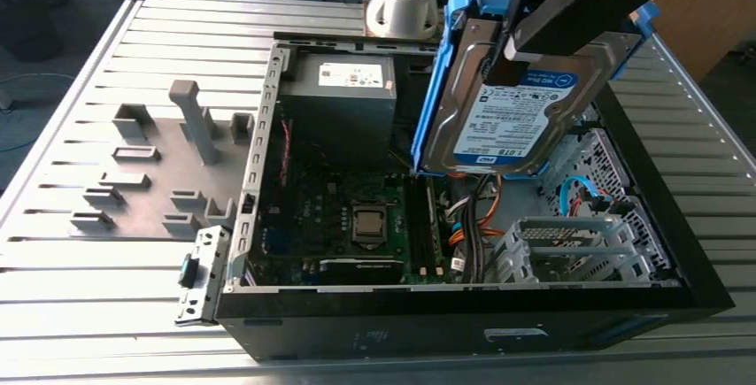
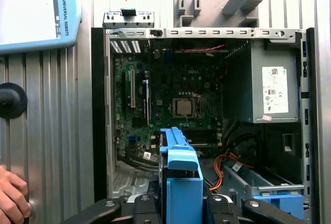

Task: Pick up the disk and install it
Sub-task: 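Pick up the disk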

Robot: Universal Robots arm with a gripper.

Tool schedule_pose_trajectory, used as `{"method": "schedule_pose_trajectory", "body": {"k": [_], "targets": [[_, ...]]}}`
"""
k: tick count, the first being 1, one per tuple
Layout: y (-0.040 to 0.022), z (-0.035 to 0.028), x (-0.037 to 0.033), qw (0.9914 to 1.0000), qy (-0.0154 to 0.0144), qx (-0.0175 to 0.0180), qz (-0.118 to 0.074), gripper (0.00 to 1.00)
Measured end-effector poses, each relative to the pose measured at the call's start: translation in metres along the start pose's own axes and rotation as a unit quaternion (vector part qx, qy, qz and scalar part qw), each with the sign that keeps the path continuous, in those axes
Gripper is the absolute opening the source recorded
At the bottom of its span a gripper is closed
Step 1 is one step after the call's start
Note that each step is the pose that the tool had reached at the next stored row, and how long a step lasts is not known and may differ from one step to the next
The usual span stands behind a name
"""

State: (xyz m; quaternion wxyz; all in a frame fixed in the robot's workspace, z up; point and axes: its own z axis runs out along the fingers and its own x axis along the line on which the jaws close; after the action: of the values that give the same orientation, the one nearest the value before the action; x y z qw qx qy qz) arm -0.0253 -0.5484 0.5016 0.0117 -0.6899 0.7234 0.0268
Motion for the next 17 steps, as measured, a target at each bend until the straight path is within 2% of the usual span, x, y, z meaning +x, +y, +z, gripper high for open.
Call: {"method": "schedule_pose_trajectory", "body": {"k": [17], "targets": [[-0.0053,-0.0001,-0.0002,1.0,0.0,0.0,0.0,0.36]]}}
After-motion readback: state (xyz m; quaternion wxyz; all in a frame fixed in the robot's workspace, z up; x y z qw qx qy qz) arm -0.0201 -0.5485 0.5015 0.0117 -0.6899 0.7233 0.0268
